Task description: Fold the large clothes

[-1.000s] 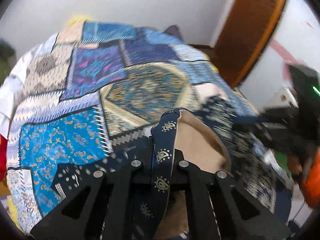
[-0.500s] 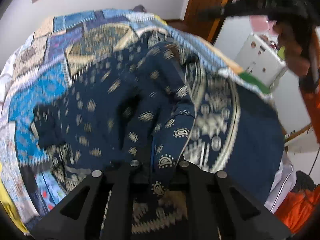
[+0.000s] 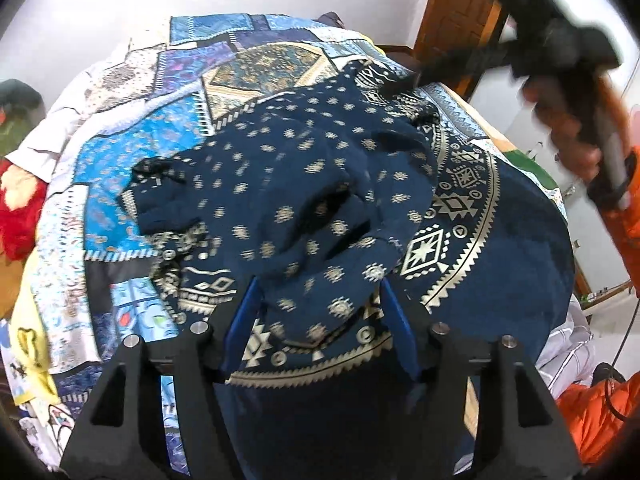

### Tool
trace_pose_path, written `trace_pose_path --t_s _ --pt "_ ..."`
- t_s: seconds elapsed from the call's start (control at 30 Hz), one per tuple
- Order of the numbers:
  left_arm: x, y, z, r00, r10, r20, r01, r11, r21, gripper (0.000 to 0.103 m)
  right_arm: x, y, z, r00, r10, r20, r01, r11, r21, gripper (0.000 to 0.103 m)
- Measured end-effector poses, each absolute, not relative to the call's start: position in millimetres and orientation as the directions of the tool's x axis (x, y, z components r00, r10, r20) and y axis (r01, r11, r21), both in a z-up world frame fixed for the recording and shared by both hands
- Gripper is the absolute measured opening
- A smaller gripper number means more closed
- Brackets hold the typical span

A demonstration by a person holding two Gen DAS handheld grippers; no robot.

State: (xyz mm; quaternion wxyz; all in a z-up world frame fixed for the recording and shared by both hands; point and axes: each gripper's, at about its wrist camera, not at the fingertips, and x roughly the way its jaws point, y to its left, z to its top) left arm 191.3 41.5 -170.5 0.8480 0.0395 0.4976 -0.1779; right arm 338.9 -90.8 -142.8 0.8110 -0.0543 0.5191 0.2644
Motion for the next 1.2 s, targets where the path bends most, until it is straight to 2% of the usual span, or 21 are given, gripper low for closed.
trace_pose_path --t_s 0.27,0.43,0.6,0.7,0.83,1.13,1.17,1.2 --pt "220 90 -165 0.504 -0.214 -0.837 0.200 0.972 -0.128 0.065 329 -59 -234 0.201 0.162 -0.966 -0.588 0.809 0.014 0.010" --pt "257 90 -214 0.413 -0.199 -0.889 0.174 0.975 -0.138 0.065 318 -69 -236 0.267 0.153 -0.951 -0.612 0.790 -0.044 0.010" --pt "262 81 -270 0.341 -0.123 -0.932 0.152 0.986 -0.075 0.068 313 -82 -233 0.301 0.146 -0.943 -0.584 0.810 -0.061 0.012" --pt "255 89 -276 0.375 -0.136 -0.917 0.122 0.988 -0.097 0.074 309 -84 -231 0.339 0.116 -0.934 -0.577 0.810 -0.109 0.019" --pt "246 104 -283 0.367 -0.158 -0.917 0.080 0.987 -0.139 0.079 306 -90 -227 0.360 0.109 -0.927 -0.562 0.818 -0.122 0.021" --pt "233 111 -286 0.386 -0.175 -0.906 0.041 0.984 -0.173 0.079 289 -100 -213 0.419 0.070 -0.905 -0.534 0.825 -0.183 0.022" --pt "233 111 -286 0.386 -0.174 -0.906 0.042 0.984 -0.172 0.079 287 -103 -212 0.425 0.065 -0.903 -0.533 0.824 -0.191 0.032" --pt "234 110 -286 0.386 -0.173 -0.906 0.043 0.985 -0.170 0.079 285 -107 -210 0.449 0.035 -0.893 -0.517 0.825 -0.228 0.062"
